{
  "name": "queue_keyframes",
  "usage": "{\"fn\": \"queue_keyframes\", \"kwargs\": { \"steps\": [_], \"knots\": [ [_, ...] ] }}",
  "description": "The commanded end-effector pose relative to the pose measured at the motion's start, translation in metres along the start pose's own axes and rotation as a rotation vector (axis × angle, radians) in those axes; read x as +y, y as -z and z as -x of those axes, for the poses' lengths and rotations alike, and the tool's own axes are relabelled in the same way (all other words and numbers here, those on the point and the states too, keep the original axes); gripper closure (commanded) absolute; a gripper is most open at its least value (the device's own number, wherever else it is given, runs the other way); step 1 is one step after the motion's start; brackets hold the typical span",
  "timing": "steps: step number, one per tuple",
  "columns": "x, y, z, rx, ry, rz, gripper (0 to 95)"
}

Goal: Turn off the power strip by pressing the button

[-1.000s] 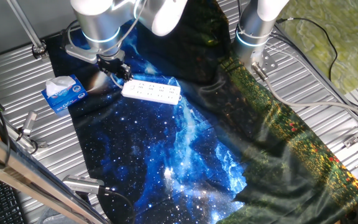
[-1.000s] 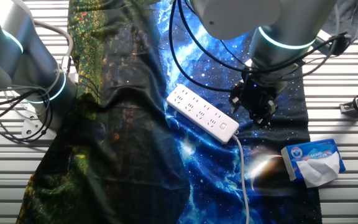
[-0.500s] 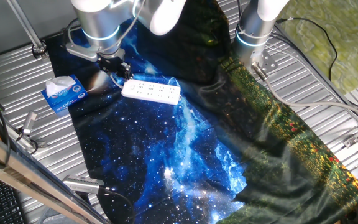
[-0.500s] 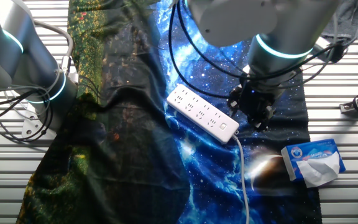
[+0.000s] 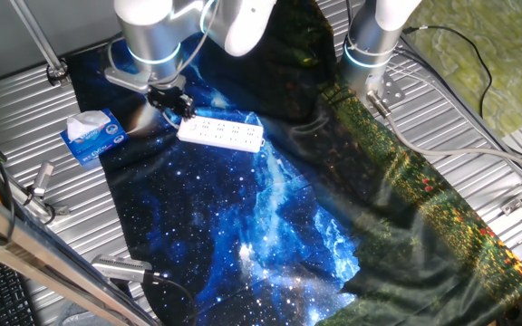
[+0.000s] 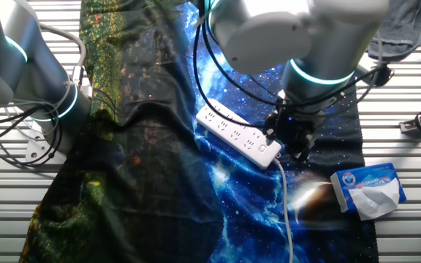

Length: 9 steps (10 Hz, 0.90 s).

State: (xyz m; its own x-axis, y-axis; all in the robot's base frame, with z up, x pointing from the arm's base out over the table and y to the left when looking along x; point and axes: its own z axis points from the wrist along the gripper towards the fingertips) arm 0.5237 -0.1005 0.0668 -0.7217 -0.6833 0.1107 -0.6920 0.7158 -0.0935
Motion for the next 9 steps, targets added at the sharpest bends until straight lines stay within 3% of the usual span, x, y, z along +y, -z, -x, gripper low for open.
{"fn": "queue_keyframes", "kwargs": {
  "steps": [1, 9],
  "knots": [
    [0.004, -0.007, -0.006, -0.004, -0.002, -0.013, 38.0],
    [0.008, -0.022, -0.007, -0.009, 0.008, -0.026, 38.0]
  ]
}}
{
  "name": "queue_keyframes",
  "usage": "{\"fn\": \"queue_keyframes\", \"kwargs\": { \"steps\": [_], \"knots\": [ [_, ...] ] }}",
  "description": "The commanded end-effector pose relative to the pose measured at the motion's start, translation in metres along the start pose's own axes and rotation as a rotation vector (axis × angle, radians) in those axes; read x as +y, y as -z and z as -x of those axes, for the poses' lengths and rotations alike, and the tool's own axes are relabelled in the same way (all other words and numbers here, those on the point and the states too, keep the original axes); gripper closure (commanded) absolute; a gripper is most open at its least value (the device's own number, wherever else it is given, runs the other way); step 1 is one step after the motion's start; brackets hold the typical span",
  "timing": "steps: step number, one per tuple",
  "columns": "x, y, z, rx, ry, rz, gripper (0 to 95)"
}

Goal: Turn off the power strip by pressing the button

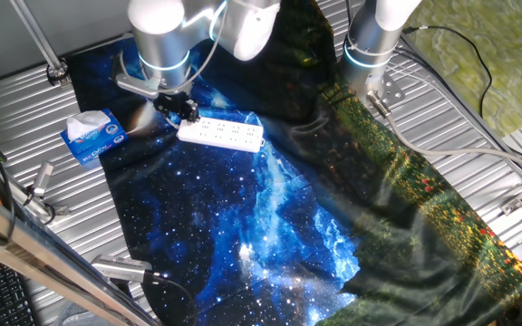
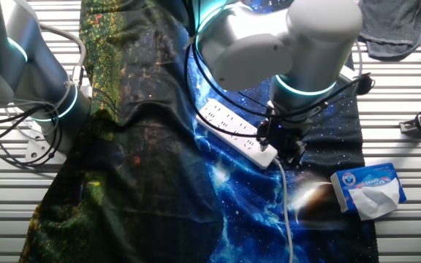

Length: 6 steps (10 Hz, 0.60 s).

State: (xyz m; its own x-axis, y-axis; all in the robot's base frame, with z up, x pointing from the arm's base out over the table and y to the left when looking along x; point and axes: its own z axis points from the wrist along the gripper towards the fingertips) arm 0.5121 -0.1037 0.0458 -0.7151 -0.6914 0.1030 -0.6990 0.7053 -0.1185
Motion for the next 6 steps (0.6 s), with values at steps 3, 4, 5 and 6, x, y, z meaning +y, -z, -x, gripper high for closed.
{"fn": "queue_keyframes", "kwargs": {
  "steps": [3, 4, 5, 6],
  "knots": [
    [0.004, -0.0037, 0.0026, 0.001, -0.007, -0.006, 38.0],
    [0.0041, -0.0041, 0.0028, 0.001, -0.007, -0.006, 38.0],
    [0.004, -0.0051, 0.0029, 0.001, -0.007, -0.008, 38.0],
    [0.004, -0.0063, 0.003, 0.0, -0.006, -0.009, 38.0]
  ]
}}
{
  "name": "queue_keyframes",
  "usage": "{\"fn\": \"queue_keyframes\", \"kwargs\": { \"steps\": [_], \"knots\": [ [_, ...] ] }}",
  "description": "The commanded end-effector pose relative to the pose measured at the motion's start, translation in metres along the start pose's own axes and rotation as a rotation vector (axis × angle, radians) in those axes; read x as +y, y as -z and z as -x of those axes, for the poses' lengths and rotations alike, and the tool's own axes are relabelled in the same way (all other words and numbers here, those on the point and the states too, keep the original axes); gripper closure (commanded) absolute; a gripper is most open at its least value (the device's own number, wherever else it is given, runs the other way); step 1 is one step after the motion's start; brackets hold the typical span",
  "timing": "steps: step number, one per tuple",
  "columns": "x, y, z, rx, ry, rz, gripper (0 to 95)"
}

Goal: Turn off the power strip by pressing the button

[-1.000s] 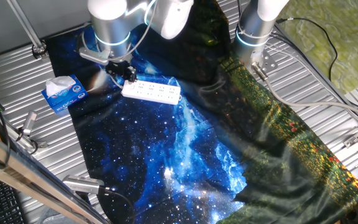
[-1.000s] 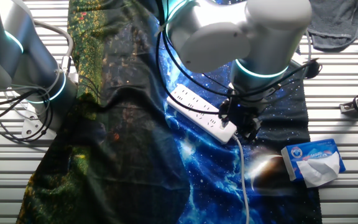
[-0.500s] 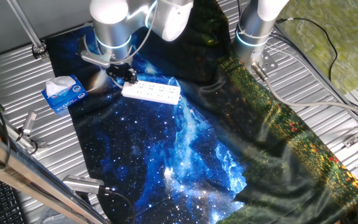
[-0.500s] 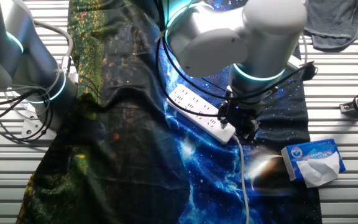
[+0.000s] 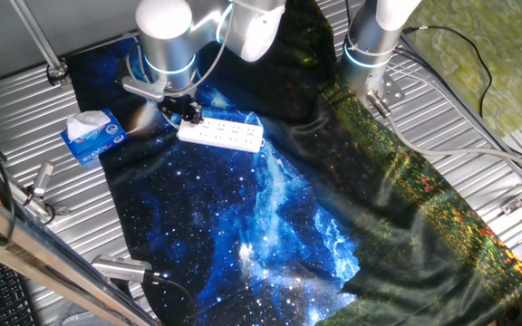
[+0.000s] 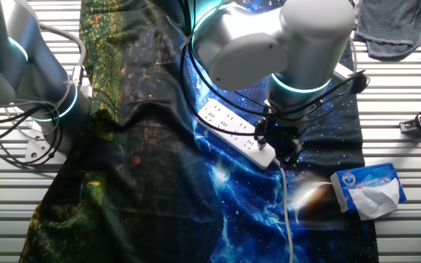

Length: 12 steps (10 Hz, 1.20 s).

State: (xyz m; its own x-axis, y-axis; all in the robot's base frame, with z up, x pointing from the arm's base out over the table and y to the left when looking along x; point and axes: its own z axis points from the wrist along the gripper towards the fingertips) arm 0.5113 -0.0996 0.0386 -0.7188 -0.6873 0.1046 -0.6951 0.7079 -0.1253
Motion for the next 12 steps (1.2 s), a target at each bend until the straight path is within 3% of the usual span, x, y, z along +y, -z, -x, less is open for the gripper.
{"fn": "queue_keyframes", "kwargs": {
  "steps": [1, 7, 8, 10, 11, 12],
  "knots": [
    [0.0, -0.001, 0.0, -0.002, -0.001, -0.004, 38.0],
    [0.0, -0.011, 0.004, 0.005, -0.001, -0.002, 38.0],
    [0.001, -0.004, 0.003, -0.003, -0.001, 0.006, 38.0],
    [0.002, 0.021, 0.002, 0.008, -0.002, 0.001, 38.0],
    [0.003, 0.037, 0.003, 0.009, -0.013, -0.001, 57.0],
    [0.003, 0.042, 0.003, 0.01, -0.023, -0.008, 57.0]
  ]
}}
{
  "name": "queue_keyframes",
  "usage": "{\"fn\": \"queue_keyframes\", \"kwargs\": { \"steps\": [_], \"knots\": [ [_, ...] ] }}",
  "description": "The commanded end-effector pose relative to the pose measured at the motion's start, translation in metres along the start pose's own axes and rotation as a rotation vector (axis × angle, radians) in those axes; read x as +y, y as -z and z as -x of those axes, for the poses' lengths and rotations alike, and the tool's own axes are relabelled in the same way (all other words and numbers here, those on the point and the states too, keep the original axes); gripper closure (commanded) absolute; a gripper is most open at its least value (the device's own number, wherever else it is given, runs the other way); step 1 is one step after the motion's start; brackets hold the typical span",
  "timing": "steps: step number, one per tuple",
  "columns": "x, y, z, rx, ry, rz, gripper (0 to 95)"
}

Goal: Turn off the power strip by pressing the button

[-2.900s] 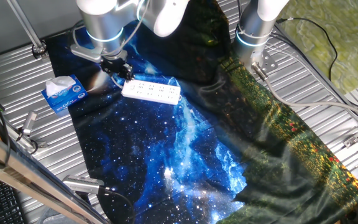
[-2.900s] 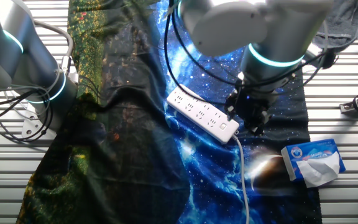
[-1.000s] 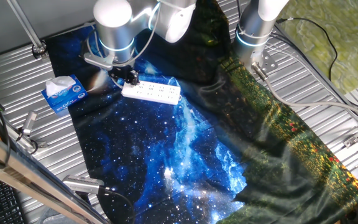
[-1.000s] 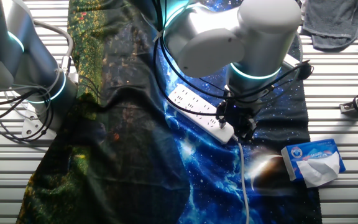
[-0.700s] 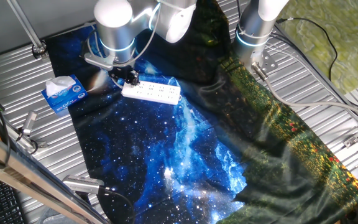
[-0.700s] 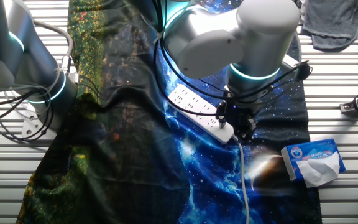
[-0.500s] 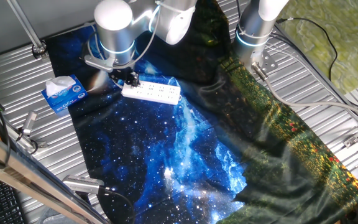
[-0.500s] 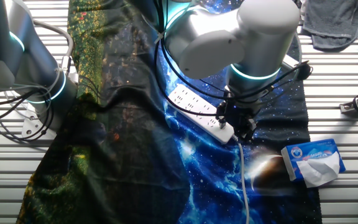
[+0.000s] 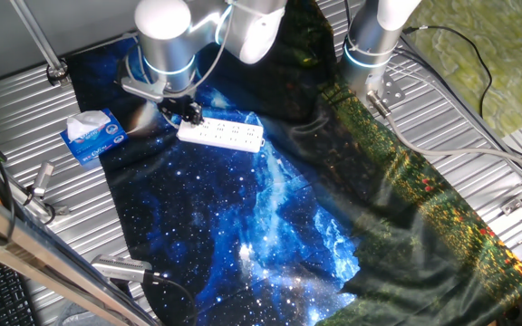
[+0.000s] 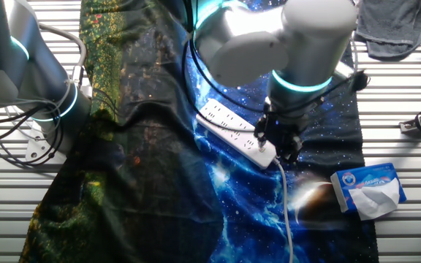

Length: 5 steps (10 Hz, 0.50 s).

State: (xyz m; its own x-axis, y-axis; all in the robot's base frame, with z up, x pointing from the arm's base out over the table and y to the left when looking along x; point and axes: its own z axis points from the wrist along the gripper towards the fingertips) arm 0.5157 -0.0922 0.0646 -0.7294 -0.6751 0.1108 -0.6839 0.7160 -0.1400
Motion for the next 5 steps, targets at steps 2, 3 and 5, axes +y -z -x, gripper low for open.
{"fn": "queue_keyframes", "kwargs": {
  "steps": [2, 3, 5],
  "knots": [
    [0.003, 0.016, -0.002, -0.015, -0.037, 0.006, 76.0],
    [0.003, 0.019, -0.001, -0.013, -0.039, 0.004, 76.0],
    [0.003, 0.028, 0.0, -0.009, -0.048, 0.004, 76.0]
  ]
}}
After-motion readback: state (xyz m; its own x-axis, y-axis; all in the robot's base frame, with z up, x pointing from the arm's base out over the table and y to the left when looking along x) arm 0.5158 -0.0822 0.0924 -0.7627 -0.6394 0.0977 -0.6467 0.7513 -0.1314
